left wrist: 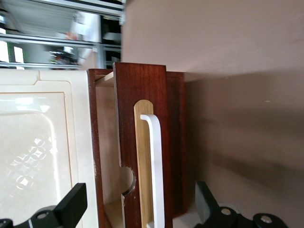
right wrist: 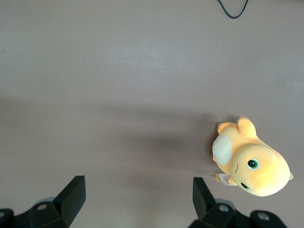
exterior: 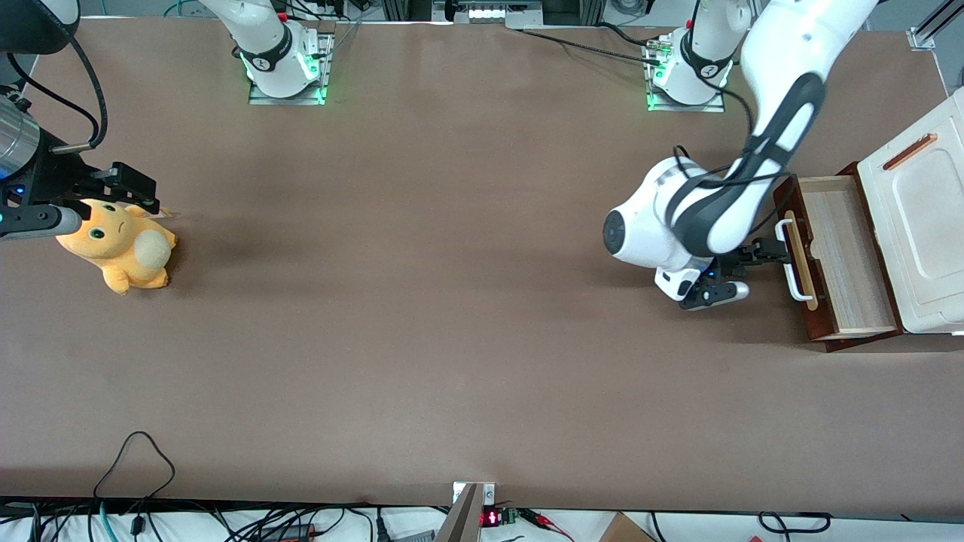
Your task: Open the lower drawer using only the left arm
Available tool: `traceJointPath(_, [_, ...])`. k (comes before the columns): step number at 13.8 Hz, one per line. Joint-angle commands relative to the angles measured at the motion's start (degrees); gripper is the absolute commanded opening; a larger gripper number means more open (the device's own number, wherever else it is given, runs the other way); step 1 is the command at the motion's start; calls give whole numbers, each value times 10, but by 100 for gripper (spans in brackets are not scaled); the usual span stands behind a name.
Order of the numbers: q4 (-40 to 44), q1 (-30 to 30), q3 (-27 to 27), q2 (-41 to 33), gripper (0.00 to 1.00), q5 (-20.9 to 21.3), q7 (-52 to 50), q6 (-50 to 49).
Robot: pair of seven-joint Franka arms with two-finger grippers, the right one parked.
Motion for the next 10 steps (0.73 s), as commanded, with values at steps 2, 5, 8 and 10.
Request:
traceJointPath(2, [41, 5, 29, -79, 100, -171, 90, 54])
traceJointPath(5, [114, 2, 81, -118, 100, -328, 188, 55])
traceJointPath(8, [144, -3, 152, -156, 100, -440, 325, 55])
traceJointPath(10, [145, -8, 209, -183, 100, -521, 404, 57])
